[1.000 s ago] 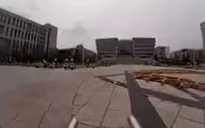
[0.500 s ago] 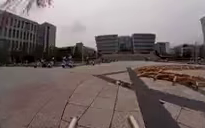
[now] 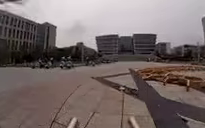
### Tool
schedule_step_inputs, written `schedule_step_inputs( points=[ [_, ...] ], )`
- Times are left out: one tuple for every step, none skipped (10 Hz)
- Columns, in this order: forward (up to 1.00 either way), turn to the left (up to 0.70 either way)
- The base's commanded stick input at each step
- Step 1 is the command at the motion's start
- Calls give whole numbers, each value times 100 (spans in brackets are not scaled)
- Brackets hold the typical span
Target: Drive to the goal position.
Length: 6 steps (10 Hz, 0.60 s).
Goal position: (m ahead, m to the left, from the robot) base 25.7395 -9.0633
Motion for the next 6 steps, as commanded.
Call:
schedule_step_inputs(
  points=[
    [100,0],
    [100,0],
    [100,0],
    [100,0],
    [100,0],
    [100,0]
  ],
)
